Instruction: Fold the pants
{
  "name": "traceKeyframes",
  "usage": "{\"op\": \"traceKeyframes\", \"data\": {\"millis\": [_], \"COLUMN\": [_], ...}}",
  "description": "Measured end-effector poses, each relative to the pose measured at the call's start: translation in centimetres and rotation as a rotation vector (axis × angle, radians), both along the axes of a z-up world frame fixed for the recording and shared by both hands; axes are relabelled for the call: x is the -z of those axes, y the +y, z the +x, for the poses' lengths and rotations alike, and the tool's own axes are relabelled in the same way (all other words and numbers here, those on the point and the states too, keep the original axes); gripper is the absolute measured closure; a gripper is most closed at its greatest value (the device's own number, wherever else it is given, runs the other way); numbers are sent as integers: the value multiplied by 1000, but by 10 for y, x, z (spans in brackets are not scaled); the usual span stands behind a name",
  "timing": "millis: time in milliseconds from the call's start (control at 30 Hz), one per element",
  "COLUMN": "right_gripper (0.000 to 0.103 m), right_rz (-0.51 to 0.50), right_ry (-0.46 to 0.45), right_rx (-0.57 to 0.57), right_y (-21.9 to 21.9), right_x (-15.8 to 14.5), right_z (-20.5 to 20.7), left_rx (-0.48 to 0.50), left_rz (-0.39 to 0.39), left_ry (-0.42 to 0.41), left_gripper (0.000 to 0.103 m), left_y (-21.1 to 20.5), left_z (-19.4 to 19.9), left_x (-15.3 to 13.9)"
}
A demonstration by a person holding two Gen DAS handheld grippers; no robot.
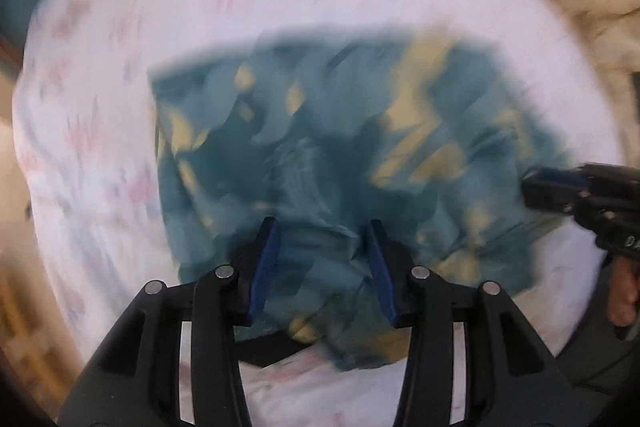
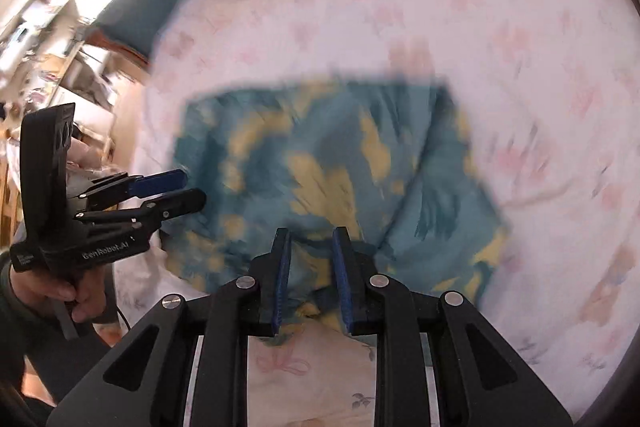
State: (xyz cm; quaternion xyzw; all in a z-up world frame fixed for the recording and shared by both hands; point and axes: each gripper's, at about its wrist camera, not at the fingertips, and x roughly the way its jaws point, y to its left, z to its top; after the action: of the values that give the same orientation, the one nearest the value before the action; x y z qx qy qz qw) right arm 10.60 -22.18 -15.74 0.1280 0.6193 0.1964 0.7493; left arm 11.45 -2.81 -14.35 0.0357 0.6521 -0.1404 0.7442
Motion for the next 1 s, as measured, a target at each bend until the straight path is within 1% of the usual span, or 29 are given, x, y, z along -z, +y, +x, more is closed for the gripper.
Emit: {"op": "traceKeyframes", "data": {"millis": [33,67,100,133,167,200,233,267,300,333,400,433,467,533,600,633,667,733,767,800,833,867,900,933,967,1000], "right_gripper": [79,79,79,79,78,74,56,48,48,48,48,48,48,48,48,48,48,48,48,48,51,51,51,54,59,61], "right_rz": [-39,-44,-6,25,58,80,100,121,137,148,154,153,144,138,149,163,172,191,206,229,247,244,229,222,221,223], "right_ry": [49,67,56,34,-4,-36,-61,-63,-55,-45,-24,-24,-22,-17,-11,-9,-7,0,-1,-1,-7,-14,-17,-12,3,15], "right_rx": [5,31,61,94,140,179,221,258,283,311,342,345,345,333,328,332,336,349,359,366,365,356,340,330,313,306], "right_y": [1,-5,-14,-23,-35,-45,-56,-66,-72,-78,-84,-88,-85,-86,-88,-99,-99,-97,-97,-97,-96,-93,-90,-87,-83,-81], "right_x": [12,16,12,4,-6,-14,-19,-18,-15,-12,-8,-7,-7,-3,0,-1,2,3,3,4,3,2,3,5,9,13], "right_z": [2,4,7,10,13,17,22,29,35,39,49,48,47,57,66,66,70,76,79,81,82,84,87,88,90,91], "left_rx": [-30,-61,-105,-146,-162,-178,-197,-223,-263,-306,-405,-461,-500,-551,-551,-535,-513,-423,-400,-389,-386,-384,-381,-378,-375,-371], "left_rz": [-31,-55,-86,-126,-145,-145,-130,-110,-84,-57,20,43,42,-15,-49,-64,-58,27,43,23,-22,-65,-82,-69,-53,-42], "left_ry": [6,-8,-58,-126,-166,-200,-214,-216,-213,-223,-250,-254,-246,-197,-183,-184,-187,-224,-244,-249,-238,-221,-201,-189,-182,-170], "left_gripper": [63,63,63,63,60,59,59,59,59,59,59,59,59,59,59,59,59,59,59,59,59,59,59,59,60,66], "left_y": [6,12,21,30,37,43,49,55,64,75,96,110,119,139,136,135,130,104,98,95,93,88,87,85,83,81], "left_z": [1,4,8,13,18,26,34,41,48,47,51,50,48,51,51,52,58,64,63,64,67,73,75,80,82,84], "left_x": [-3,-14,-31,-48,-58,-64,-64,-59,-53,-46,-44,-44,-39,-27,-22,-21,-24,-26,-28,-29,-28,-27,-26,-24,-21,-17]}}
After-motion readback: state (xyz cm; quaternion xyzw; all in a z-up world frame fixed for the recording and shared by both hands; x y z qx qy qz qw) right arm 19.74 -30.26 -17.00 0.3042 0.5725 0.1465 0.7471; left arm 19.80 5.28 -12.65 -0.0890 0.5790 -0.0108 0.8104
